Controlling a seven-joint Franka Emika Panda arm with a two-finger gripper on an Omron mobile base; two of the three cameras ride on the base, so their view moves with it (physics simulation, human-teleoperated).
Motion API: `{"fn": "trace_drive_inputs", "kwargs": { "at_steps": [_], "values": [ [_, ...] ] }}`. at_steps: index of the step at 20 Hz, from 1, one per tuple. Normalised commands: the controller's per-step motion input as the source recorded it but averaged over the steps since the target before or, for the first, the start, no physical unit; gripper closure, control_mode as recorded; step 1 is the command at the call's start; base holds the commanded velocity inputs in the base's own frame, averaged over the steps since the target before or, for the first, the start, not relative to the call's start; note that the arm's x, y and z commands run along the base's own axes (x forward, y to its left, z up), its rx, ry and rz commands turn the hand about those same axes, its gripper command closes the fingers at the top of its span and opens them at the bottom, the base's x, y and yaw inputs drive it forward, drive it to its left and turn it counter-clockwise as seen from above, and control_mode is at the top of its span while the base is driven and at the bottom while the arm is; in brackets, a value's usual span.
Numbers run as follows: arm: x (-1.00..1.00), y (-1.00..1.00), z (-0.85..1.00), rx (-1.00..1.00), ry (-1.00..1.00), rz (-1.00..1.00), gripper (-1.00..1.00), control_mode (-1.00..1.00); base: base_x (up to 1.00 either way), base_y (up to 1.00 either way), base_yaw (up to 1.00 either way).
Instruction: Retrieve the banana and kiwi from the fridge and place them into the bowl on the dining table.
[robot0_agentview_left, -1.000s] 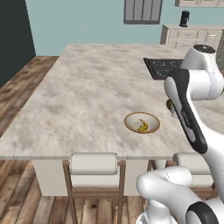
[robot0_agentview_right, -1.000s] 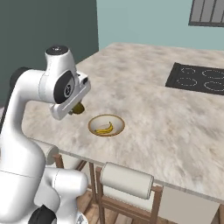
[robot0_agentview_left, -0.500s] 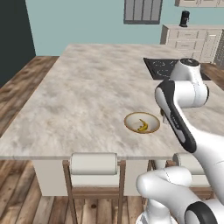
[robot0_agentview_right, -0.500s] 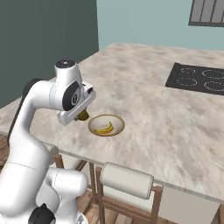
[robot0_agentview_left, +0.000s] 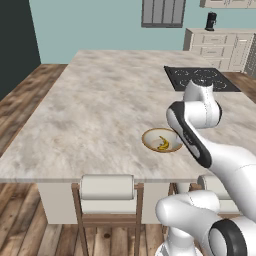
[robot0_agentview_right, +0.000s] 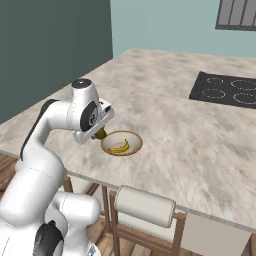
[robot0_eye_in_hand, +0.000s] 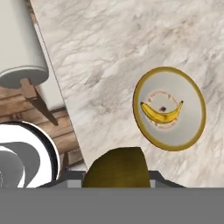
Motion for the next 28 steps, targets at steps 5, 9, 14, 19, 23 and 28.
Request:
{"fn": "trace_drive_inputs", "kwargs": {
  "at_steps": [5, 9, 14, 19, 23, 28],
  "values": [
    [0.43, 0.00, -0.28, 0.00, 0.00, -0.06, 1.00, -1.00, 0.00, 0.00, 0.00],
    [0.32, 0.00, -0.29, 0.00, 0.00, -0.06, 1.00, -1.00, 0.00, 0.00, 0.00],
    [0.23, 0.00, -0.27, 0.00, -0.04, -0.05, 1.00, -1.00, 0.00, 0.00, 0.00],
    [0.09, 0.00, -0.21, 0.00, -0.09, -0.05, 1.00, -1.00, 0.00, 0.00, 0.00],
    [0.13, -0.03, -0.19, 0.00, -0.10, -0.04, 1.00, -1.00, 0.00, 0.00, 0.00],
    [0.19, -0.10, -0.20, 0.00, -0.08, -0.01, 1.00, -1.00, 0.00, 0.00, 0.00]
  ]
}}
